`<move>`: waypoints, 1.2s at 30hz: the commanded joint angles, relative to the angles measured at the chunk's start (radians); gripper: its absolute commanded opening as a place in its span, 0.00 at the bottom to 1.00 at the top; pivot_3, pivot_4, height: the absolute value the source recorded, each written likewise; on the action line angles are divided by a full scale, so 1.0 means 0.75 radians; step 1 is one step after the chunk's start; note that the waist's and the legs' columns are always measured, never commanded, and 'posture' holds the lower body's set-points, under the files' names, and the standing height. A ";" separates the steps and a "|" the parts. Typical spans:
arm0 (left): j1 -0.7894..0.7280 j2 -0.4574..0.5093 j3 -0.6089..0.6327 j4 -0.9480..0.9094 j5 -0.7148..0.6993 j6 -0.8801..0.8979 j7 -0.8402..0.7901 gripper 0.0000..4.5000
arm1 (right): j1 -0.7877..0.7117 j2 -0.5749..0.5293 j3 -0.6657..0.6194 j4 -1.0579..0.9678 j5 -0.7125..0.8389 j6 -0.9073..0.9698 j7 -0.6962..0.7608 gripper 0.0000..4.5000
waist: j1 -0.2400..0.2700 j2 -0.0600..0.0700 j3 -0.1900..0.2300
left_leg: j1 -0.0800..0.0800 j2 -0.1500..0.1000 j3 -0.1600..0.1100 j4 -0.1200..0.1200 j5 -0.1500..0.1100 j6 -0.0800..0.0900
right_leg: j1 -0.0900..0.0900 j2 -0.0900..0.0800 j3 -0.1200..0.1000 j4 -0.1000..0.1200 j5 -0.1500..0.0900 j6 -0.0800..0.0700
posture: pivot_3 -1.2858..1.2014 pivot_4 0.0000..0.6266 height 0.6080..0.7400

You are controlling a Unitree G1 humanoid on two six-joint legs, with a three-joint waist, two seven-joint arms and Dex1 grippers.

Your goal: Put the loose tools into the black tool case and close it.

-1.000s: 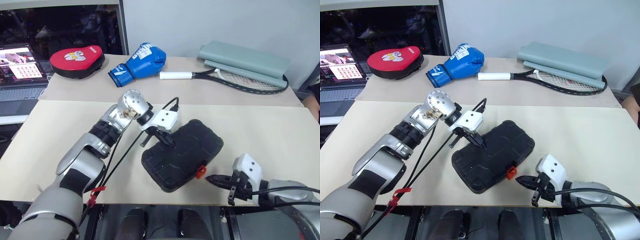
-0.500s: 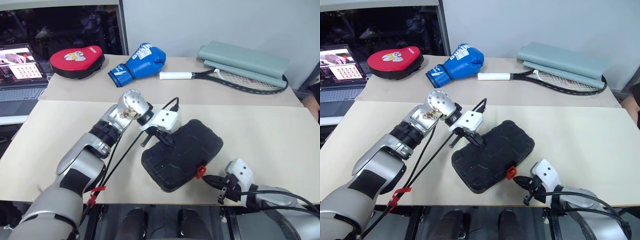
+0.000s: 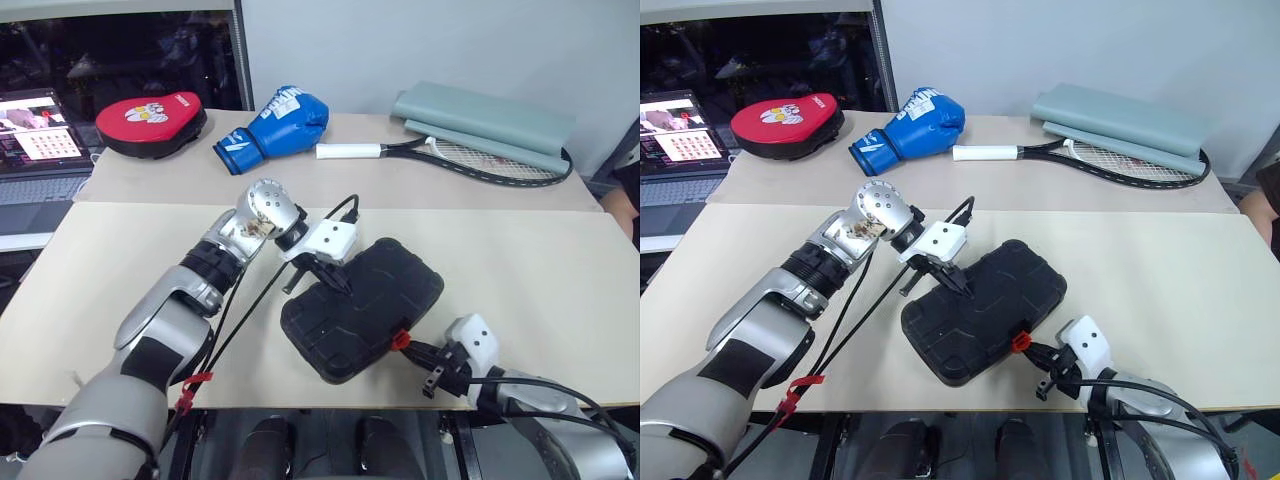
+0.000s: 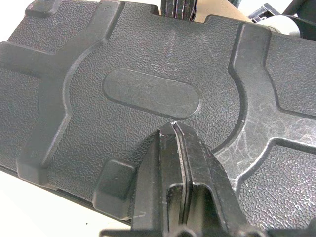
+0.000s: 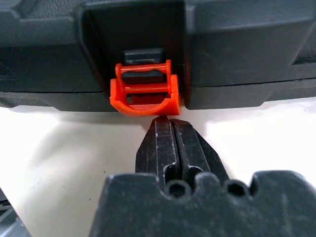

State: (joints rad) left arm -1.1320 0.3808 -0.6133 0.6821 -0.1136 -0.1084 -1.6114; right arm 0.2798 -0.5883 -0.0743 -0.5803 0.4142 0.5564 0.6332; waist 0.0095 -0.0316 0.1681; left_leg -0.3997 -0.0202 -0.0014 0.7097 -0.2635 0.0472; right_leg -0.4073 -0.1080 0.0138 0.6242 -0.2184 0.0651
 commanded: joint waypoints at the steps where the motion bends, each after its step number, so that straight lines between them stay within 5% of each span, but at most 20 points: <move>1: -0.002 -0.019 -0.045 0.020 0.049 -0.019 -0.004 0.01 | -0.027 0.007 -0.065 -0.150 0.084 -0.032 0.011 0.00 | -0.003 0.000 0.000 | 0.000 0.000 0.000 0.000 0.000 0.000 | 0.000 0.000 0.000 0.000 0.000 0.000 | 0.52 0.24 0.97; 16: -0.005 -0.051 -0.036 0.052 0.070 -0.047 -0.004 0.01 | 0.062 -0.094 -0.064 -0.223 0.090 0.060 0.011 0.00 | 0.003 0.000 0.000 | -0.001 -0.001 0.000 0.000 -0.001 0.001 | 0.000 0.000 0.000 -0.002 0.000 -0.001 | 0.52 0.24 0.97; 24: 0.003 -0.040 -0.037 0.043 0.068 -0.050 -0.004 0.01 | 0.235 -0.141 -0.262 -0.333 0.241 0.105 0.085 0.00 | 0.005 0.001 0.000 | -0.002 0.000 0.000 0.000 -0.001 0.001 | 0.000 0.000 -0.001 -0.002 0.000 -0.001 | 0.52 0.24 0.97; 36: 0.009 -0.044 -0.036 0.030 0.071 -0.050 -0.004 0.01 | 0.094 -0.033 0.026 -0.111 0.013 0.025 -0.041 0.00 | 0.003 0.001 0.000 | -0.001 0.000 0.000 0.000 -0.002 0.001 | 0.000 0.000 0.000 -0.003 -0.001 0.001 | 0.52 0.24 0.97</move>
State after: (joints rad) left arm -1.1396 0.3463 -0.6091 0.7076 -0.0948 -0.1404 -1.6055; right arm 0.3635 -0.6219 -0.0734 -0.6781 0.4502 0.6104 0.6144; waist 0.0121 -0.0310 0.1678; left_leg -0.4008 -0.0203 -0.0016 0.7095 -0.2649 0.0481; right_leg -0.4072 -0.1083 0.0135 0.6222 -0.2194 0.0659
